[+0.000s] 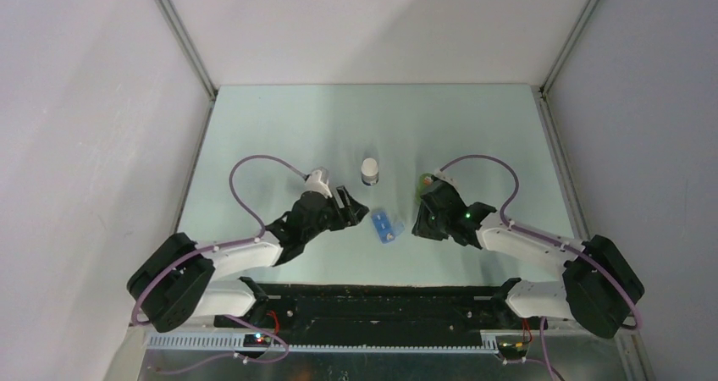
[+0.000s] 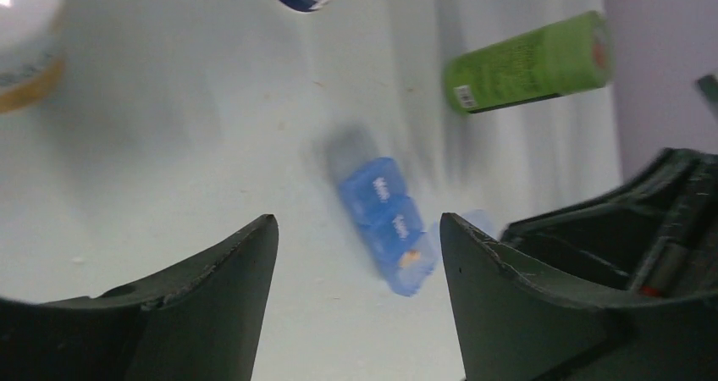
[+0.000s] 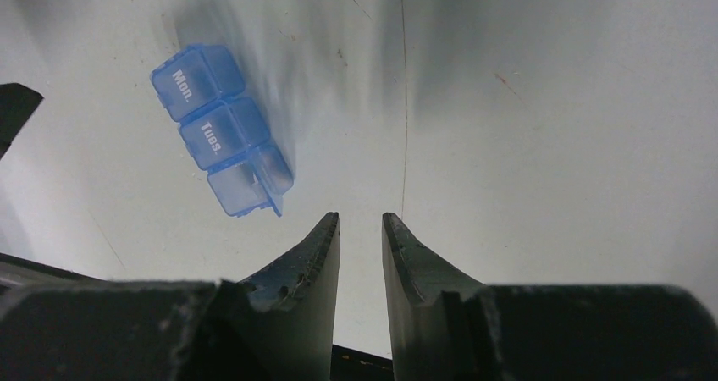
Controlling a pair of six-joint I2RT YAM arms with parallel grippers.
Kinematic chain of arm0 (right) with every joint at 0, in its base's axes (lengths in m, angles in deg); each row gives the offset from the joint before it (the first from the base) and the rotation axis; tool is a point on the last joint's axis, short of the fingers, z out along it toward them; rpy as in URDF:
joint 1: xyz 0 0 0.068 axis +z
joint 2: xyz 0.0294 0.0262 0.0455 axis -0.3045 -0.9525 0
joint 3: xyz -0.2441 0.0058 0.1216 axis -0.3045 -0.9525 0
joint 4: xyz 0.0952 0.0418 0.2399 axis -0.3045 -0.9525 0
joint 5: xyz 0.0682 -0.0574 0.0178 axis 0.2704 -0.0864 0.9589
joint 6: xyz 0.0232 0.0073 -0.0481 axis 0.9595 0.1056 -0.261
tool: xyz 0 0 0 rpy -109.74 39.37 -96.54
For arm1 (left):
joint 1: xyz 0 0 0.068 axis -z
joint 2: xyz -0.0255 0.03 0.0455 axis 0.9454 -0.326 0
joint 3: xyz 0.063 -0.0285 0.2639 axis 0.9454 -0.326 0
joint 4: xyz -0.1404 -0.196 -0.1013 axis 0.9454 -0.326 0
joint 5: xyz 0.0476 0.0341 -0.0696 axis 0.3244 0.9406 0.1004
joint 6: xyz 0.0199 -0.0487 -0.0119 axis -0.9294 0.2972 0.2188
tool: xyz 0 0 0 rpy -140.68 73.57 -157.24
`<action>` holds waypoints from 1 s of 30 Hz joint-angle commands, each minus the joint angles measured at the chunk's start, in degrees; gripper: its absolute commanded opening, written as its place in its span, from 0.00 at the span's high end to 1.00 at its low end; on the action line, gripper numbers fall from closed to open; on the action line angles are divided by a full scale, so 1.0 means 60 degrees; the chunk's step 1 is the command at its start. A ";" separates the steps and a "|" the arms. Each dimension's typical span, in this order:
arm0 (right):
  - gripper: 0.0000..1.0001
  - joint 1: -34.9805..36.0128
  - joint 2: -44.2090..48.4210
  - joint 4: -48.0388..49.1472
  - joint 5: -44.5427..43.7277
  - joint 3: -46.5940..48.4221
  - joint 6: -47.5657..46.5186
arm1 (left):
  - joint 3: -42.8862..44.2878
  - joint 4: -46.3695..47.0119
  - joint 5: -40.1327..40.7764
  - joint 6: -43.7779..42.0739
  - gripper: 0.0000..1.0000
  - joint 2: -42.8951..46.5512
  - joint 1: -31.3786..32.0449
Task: Sort the pills into containers
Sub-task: Move the pill bottle to the center of the board, then close the pill container at the center of the board.
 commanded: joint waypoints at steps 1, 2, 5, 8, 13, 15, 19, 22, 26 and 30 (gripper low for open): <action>0.70 -0.0074 -0.0112 0.0448 -0.0090 -0.0027 0.0150 | -0.0043 0.1096 -0.0478 0.1451 0.24 0.0119 0.0287; 0.70 -0.0096 -0.0194 0.0557 -0.0008 -0.0023 0.0153 | 0.0040 0.1132 -0.0499 0.1566 0.24 0.0052 0.0372; 0.70 -0.0151 -0.0421 0.0740 0.0145 -0.0020 0.0165 | 0.0239 0.1228 -0.0593 0.1763 0.30 -0.0509 0.0467; 0.70 -0.0162 -0.0593 0.0928 0.0245 -0.0020 0.0231 | 0.0436 0.1531 -0.0844 0.1861 0.37 -0.1077 0.0646; 0.70 -0.0183 -0.0750 0.1090 0.0166 -0.0016 0.0289 | 0.0660 0.1835 -0.0708 0.1988 0.41 -0.1962 0.1083; 0.70 -0.0177 -0.0799 0.1130 0.0172 -0.0016 0.0293 | 0.0752 0.1822 -0.0562 0.2020 0.43 -0.2282 0.1312; 0.70 -0.0186 -0.0887 0.1176 0.0171 -0.0020 0.0296 | 0.1183 0.1188 -0.0034 0.1976 0.49 -0.2549 0.1543; 0.70 -0.0205 -0.0944 0.1214 0.0153 -0.0012 0.0275 | 0.1375 0.0593 0.0245 0.1887 0.53 -0.2569 0.1598; 0.74 -0.0258 -0.1126 0.1369 0.0199 -0.0006 0.0206 | 0.1488 0.0237 0.0538 0.1878 0.56 -0.2586 0.1606; 0.75 -0.0281 -0.1292 0.1460 0.0231 -0.0012 0.0202 | 0.1692 0.0033 0.0504 0.1861 0.57 -0.2780 0.1608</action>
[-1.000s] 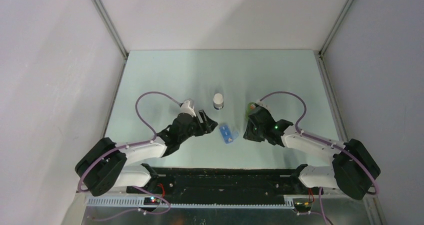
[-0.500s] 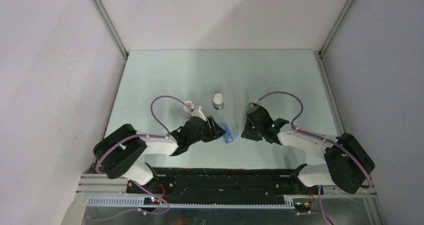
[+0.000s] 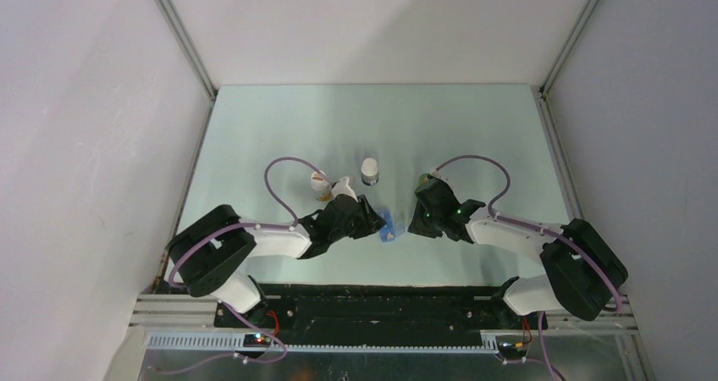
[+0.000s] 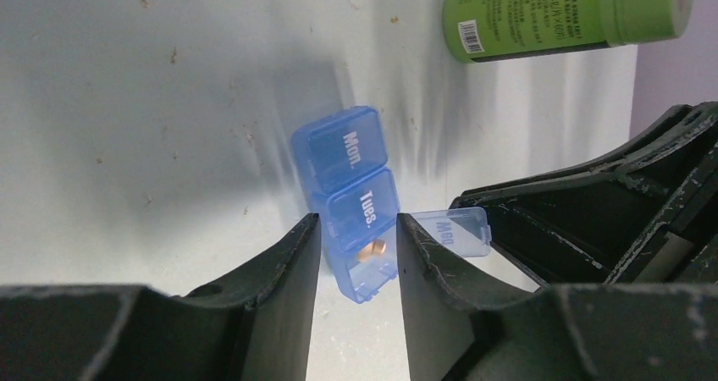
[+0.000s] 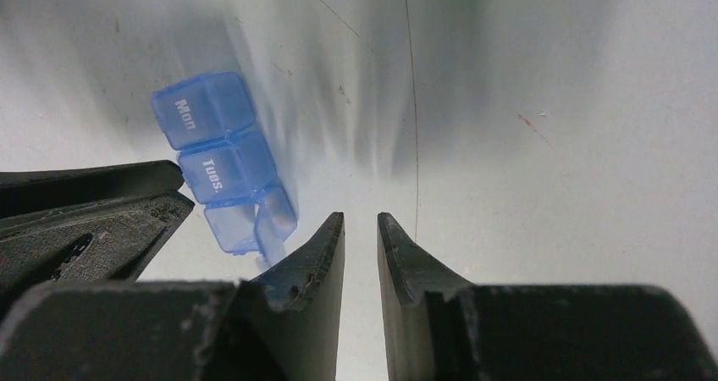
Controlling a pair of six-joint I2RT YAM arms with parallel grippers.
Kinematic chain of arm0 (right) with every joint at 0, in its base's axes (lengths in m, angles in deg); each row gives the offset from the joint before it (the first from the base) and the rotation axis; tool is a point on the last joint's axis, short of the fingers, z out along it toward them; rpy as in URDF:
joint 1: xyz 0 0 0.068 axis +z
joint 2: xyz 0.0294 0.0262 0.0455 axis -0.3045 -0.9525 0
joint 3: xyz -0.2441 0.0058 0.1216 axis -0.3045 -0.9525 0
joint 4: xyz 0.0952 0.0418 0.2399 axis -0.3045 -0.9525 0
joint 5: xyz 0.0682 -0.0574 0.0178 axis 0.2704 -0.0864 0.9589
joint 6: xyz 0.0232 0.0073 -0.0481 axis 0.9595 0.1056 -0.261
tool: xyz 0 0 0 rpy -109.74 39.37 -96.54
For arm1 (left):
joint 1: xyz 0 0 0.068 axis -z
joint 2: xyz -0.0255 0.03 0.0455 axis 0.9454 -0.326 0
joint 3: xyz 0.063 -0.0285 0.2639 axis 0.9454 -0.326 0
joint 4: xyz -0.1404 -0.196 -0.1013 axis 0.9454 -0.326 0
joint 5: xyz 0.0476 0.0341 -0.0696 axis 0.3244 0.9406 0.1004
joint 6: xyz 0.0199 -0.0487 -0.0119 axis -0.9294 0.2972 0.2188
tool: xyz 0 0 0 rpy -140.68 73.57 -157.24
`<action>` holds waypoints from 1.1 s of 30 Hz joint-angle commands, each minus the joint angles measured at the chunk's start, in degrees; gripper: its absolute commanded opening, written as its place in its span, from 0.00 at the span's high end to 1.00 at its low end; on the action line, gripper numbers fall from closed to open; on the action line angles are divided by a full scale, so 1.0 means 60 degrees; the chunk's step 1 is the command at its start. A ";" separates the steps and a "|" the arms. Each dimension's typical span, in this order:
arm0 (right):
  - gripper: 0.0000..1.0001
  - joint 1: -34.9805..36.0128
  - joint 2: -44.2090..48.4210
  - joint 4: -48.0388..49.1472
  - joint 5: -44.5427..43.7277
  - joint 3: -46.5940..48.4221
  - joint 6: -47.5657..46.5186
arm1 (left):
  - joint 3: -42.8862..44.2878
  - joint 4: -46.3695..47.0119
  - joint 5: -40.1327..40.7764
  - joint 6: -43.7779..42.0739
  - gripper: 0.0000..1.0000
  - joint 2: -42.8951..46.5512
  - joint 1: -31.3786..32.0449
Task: Sort the pills into containers
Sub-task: Close the pill container at the center of the board.
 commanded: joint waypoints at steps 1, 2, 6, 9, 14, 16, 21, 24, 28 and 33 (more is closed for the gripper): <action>0.75 -0.0057 -0.0194 0.0372 -0.0029 -0.0018 0.0018 | 0.0433 -0.0330 0.0399 -0.0039 0.57 -0.0251 0.0052; 0.76 -0.0051 -0.0195 0.0393 -0.0032 -0.0011 0.0018 | 0.0469 -0.0368 0.0410 -0.0044 0.58 -0.0297 0.0064; 0.75 -0.0054 -0.0171 0.0498 0.0029 -0.0007 -0.0043 | 0.0472 -0.0467 0.0485 -0.0071 0.61 -0.0423 0.0071; 0.75 -0.0056 -0.0215 0.0646 0.0135 -0.0017 -0.0139 | 0.0484 -0.0407 0.0501 -0.0082 0.64 -0.0556 0.0067; 0.74 -0.0122 -0.0412 0.1178 0.0561 -0.0020 -0.0340 | 0.0585 -0.0438 0.0442 -0.0093 0.65 -0.0815 0.0070; 0.74 -0.0165 -0.0484 0.1387 0.0686 -0.0020 -0.0368 | 0.0637 -0.0575 0.0454 -0.0093 0.65 -0.0870 0.0063; 0.70 -0.0186 -0.0559 0.1897 0.1419 -0.0020 -0.0473 | 0.0633 -0.0666 0.0433 -0.0104 0.66 -0.0930 0.0069; 0.66 -0.0190 -0.0606 0.2150 0.1720 -0.0020 -0.0551 | 0.0646 -0.0695 0.0431 -0.0115 0.66 -0.0939 0.0063; 0.61 -0.0190 -0.0833 0.2372 0.2073 -0.0020 -0.0649 | 0.0695 -0.0745 0.0419 -0.0143 0.67 -0.0934 0.0061; 0.60 -0.0190 -0.1250 0.2706 0.2429 -0.0020 -0.0693 | 0.0746 -0.0788 0.0382 -0.0141 0.67 -0.0865 0.0059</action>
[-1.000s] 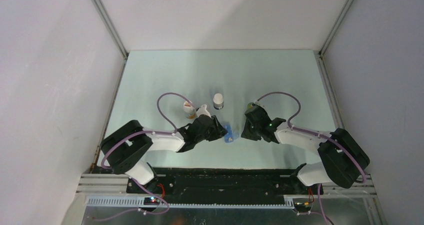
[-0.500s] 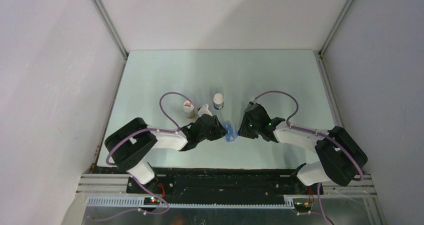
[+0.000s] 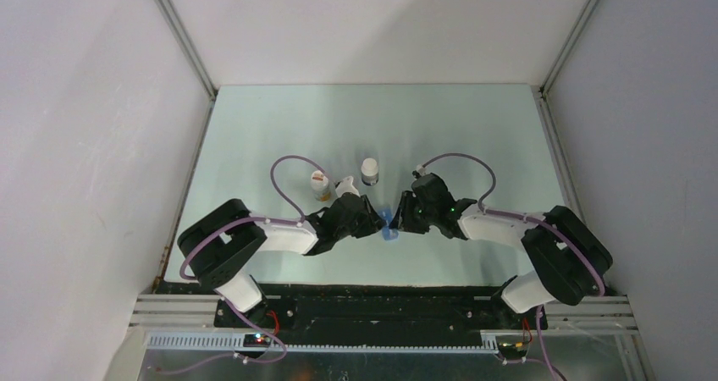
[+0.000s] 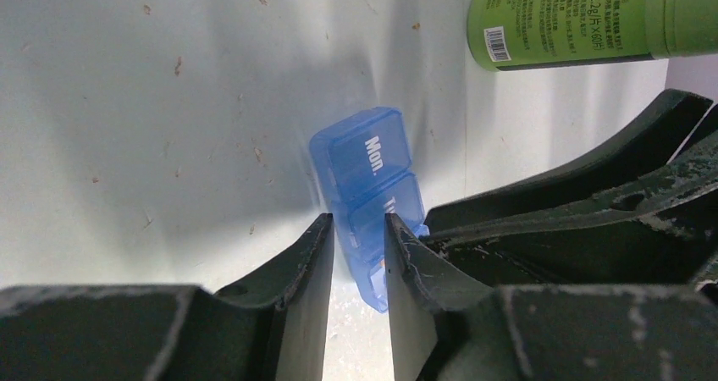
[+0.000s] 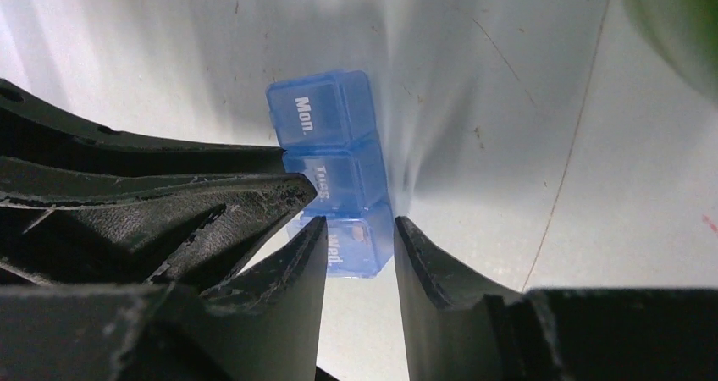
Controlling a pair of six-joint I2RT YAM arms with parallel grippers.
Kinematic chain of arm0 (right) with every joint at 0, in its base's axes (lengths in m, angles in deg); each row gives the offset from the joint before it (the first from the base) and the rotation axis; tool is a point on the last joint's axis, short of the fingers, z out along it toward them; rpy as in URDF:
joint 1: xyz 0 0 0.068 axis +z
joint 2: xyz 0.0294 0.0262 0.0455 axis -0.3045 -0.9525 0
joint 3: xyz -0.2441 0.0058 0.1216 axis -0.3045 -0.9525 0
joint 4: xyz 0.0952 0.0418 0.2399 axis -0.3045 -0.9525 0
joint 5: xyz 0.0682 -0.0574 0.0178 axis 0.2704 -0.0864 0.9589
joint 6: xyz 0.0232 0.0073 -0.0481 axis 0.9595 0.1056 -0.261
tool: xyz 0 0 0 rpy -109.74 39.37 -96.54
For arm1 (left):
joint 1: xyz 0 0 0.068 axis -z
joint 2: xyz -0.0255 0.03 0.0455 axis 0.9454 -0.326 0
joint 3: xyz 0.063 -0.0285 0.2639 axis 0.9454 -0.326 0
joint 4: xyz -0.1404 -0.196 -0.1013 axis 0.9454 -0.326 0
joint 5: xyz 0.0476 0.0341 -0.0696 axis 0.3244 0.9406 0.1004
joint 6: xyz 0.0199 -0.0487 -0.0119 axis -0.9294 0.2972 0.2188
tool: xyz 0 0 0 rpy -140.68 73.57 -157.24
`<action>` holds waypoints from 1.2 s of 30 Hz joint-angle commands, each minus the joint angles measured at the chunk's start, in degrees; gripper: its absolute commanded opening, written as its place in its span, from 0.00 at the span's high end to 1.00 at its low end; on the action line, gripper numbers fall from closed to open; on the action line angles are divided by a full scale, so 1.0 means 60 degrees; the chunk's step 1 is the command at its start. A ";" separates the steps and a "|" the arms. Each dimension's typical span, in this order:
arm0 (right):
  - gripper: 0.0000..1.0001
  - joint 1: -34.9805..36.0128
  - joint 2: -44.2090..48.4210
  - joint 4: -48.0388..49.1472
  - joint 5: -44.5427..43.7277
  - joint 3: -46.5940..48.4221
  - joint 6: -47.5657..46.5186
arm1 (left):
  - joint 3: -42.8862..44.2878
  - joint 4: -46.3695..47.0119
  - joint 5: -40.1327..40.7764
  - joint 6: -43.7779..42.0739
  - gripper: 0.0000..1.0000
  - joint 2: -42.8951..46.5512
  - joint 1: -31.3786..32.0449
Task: Sort the pills into containers
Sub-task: Close the pill container at the center of the board.
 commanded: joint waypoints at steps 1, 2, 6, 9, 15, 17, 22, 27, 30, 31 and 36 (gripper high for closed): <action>0.61 -0.0027 -0.0325 0.0585 0.0490 -0.0016 -0.0190 | 0.0245 -0.0456 0.0213 -0.0131 0.67 -0.0066 0.0051; 0.61 -0.0021 -0.0378 0.0584 0.0502 -0.0016 -0.0204 | 0.0265 -0.0494 0.0213 -0.0125 0.67 -0.0036 0.0053; 0.61 -0.0009 -0.0541 0.0586 0.0510 -0.0016 -0.0273 | 0.0318 -0.0447 0.0033 -0.0115 0.65 0.0153 0.0015; 0.62 -0.0012 -0.0611 0.0603 0.0504 -0.0016 -0.0313 | 0.0277 -0.0221 -0.0177 -0.0129 0.61 0.0418 -0.0003; 0.62 0.0103 -0.0370 0.0418 0.0235 -0.0016 -0.0443 | 0.0091 0.0177 -0.0223 -0.0379 0.55 0.1074 0.0006; 0.62 0.0160 -0.0240 0.0395 0.0118 -0.0016 -0.0436 | 0.0032 0.0321 -0.0239 -0.0513 0.55 0.1228 0.0008; 0.62 0.0244 0.0047 0.0388 -0.0191 -0.0017 -0.0357 | -0.0321 0.0885 -0.0613 -0.0895 0.54 0.1270 -0.0002; 0.62 0.0268 0.0108 0.0392 -0.0308 -0.0002 -0.0271 | -0.0926 0.1421 -0.0775 -0.0925 0.57 0.1120 0.0019; 0.61 0.0292 0.0127 0.0394 -0.0377 -0.0001 -0.0180 | -0.1189 0.1546 -0.0742 -0.0908 0.59 0.1150 0.0053; 0.61 0.0293 0.0134 0.0392 -0.0420 -0.0001 -0.0173 | -0.1295 0.1581 -0.0740 -0.0912 0.60 0.1173 0.0069; 0.61 0.0340 0.0104 0.0385 -0.0494 -0.0001 -0.0069 | -0.1488 0.1748 -0.0748 -0.0937 0.60 0.1263 0.0144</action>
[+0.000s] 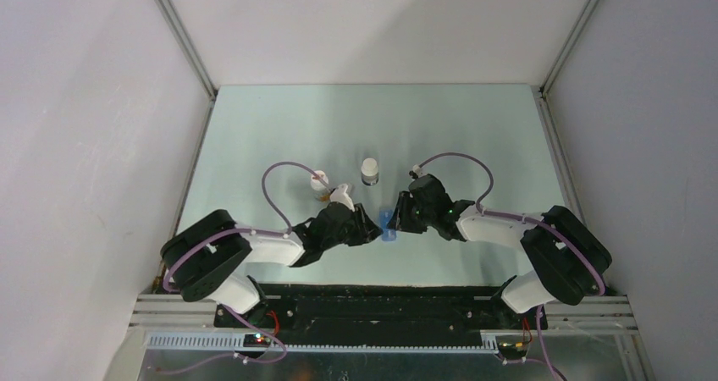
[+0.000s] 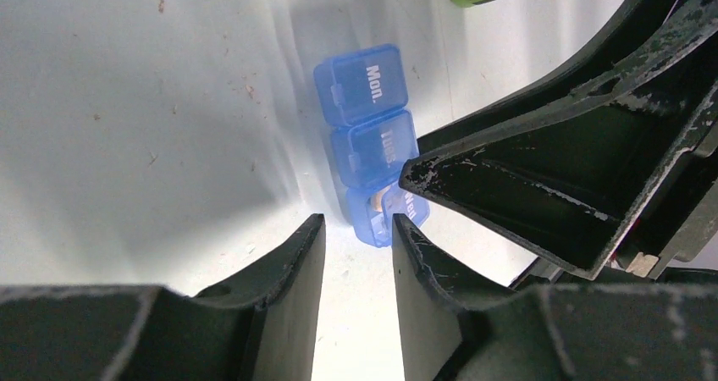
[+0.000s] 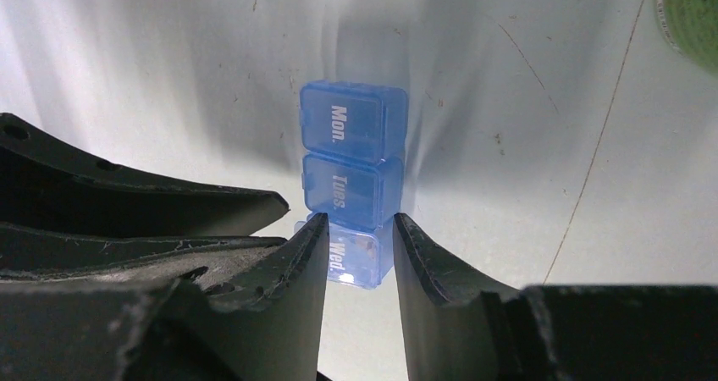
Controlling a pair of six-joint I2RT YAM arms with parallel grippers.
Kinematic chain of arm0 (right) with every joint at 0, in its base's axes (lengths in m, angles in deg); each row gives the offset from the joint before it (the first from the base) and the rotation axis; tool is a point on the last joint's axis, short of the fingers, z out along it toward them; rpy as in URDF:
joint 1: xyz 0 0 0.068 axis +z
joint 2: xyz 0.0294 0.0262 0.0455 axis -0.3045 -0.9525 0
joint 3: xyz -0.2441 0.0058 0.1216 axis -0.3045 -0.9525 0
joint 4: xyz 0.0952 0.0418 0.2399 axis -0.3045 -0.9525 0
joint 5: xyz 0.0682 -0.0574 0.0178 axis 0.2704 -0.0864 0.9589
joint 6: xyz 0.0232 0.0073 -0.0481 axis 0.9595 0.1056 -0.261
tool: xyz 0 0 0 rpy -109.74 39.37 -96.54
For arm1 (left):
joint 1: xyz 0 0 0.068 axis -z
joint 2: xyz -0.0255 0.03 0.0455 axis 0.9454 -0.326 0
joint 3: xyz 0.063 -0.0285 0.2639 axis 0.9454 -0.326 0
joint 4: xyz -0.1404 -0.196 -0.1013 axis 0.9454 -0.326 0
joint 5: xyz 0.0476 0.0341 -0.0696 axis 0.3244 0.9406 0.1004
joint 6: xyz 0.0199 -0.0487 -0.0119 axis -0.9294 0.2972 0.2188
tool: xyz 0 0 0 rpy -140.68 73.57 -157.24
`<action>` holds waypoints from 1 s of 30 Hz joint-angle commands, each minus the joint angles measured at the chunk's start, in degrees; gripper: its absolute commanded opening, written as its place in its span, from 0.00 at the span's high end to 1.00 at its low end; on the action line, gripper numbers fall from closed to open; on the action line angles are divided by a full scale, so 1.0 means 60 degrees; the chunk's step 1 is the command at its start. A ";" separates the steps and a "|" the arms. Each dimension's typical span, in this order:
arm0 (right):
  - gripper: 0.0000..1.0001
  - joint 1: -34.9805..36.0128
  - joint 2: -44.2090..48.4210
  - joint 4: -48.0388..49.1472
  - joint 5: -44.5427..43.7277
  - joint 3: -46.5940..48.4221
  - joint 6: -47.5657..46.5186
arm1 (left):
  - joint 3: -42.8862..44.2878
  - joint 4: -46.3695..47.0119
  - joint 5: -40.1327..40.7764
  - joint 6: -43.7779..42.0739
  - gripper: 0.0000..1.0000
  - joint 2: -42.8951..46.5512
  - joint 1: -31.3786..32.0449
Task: Sort the pills into containers
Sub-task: Close the pill container at the center of the board.
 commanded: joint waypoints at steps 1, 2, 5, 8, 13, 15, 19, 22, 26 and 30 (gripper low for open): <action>0.61 0.0088 0.0244 -0.0003 -0.0282 0.0010 0.0160 | -0.0082 0.0638 0.0038 -0.0256 0.61 0.0123 0.0136; 0.62 0.0103 0.0220 -0.0003 -0.0282 0.0010 0.0183 | -0.0069 0.0611 0.0051 -0.0250 0.62 0.0080 0.0176; 0.62 0.0125 0.0160 -0.0002 -0.0293 0.0009 0.0247 | -0.0103 0.0667 0.0117 -0.0167 0.63 -0.0134 0.0213; 0.62 0.0175 0.0140 -0.0002 -0.0297 0.0005 0.0334 | -0.0104 0.0776 0.0155 -0.0070 0.64 -0.0277 0.0209; 0.62 0.0220 0.0035 0.0106 -0.0235 0.0004 0.0427 | -0.0017 0.0661 0.0248 -0.0031 0.67 -0.0500 0.0209; 0.62 0.0221 -0.0068 0.0147 -0.0205 0.0002 0.0481 | -0.0040 0.0626 0.0333 -0.0024 0.68 -0.0580 0.0212; 0.63 0.0268 -0.0254 0.0172 -0.0227 0.0001 0.0606 | -0.0078 0.0593 0.0354 -0.0071 0.70 -0.0782 0.0214; 0.64 0.0300 -0.0350 0.0149 -0.0324 -0.0008 0.0711 | -0.0045 0.0554 0.0340 -0.0162 0.72 -0.0941 0.0226; 0.67 0.0351 -0.0485 0.0021 -0.0445 0.0007 0.0929 | -0.0008 0.0148 0.0591 -0.0169 0.75 -0.1149 0.0337; 0.69 0.0463 -0.0589 -0.0432 -0.0628 -0.0005 0.1133 | -0.0269 0.0224 0.0740 -0.0082 0.80 -0.1351 0.0386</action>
